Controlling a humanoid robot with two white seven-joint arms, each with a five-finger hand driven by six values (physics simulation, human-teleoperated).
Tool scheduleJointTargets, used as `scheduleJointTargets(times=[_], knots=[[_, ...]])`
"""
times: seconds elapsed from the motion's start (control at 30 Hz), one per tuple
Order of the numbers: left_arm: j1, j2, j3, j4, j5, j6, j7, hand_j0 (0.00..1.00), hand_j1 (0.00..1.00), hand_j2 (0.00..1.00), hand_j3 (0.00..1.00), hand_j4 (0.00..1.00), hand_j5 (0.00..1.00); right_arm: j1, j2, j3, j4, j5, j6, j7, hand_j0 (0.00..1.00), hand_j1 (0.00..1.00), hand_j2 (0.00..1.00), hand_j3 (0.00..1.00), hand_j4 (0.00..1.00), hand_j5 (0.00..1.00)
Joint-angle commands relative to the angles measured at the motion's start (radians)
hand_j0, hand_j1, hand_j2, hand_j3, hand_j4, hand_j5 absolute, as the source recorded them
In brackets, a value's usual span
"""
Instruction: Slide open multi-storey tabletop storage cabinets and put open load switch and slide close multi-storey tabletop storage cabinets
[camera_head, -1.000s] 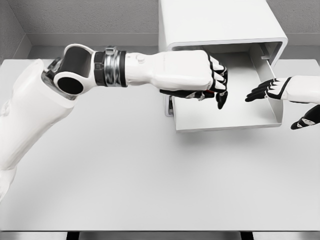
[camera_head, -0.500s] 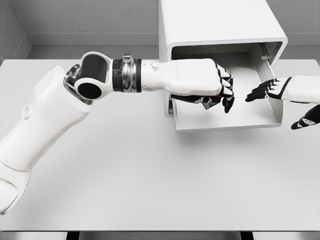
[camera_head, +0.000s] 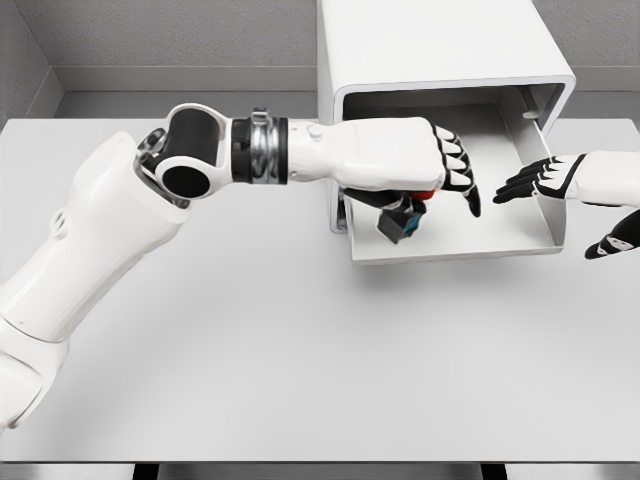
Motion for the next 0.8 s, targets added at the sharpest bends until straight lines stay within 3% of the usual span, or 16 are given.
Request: scheduleJointTargets(times=[0.0,0.2,0.27,0.47,0.67,0.77], knots=[[0.000,-0.002,0.001,0.000,0.005,0.003,0.001,0.78,0.78,0.78,0.78,0.78,0.78,0.000,-0.002,-0.001,0.000,-0.007,0.003,0.000,1.00,1.00,1.00,1.00,1.00,1.00],[-0.002,-0.005,0.001,0.000,0.005,0.003,0.001,0.89,0.89,0.89,0.89,0.89,0.89,0.000,-0.002,-0.001,0.000,-0.007,0.003,0.000,1.00,1.00,1.00,1.00,1.00,1.00],[-0.006,-0.005,0.004,0.000,0.008,0.003,0.001,1.00,1.00,1.00,1.00,1.00,1.00,0.000,-0.002,-0.001,0.000,-0.007,0.003,0.000,1.00,1.00,1.00,1.00,1.00,1.00],[-0.014,0.001,0.019,-0.026,0.034,0.003,0.001,1.00,1.00,1.00,1.00,1.00,1.00,0.000,-0.002,-0.001,0.000,-0.007,0.003,0.000,1.00,1.00,1.00,1.00,1.00,1.00],[-0.023,0.078,0.038,-0.176,0.151,0.003,0.001,1.00,1.00,1.00,1.00,1.00,1.00,0.000,-0.002,-0.001,0.000,-0.007,0.003,0.000,1.00,1.00,1.00,1.00,1.00,1.00],[-0.040,0.104,0.044,-0.182,0.166,0.003,0.001,1.00,1.00,1.00,1.00,1.00,1.00,0.000,0.000,-0.001,0.000,-0.007,0.003,0.000,1.00,1.00,1.00,1.00,1.00,1.00]])
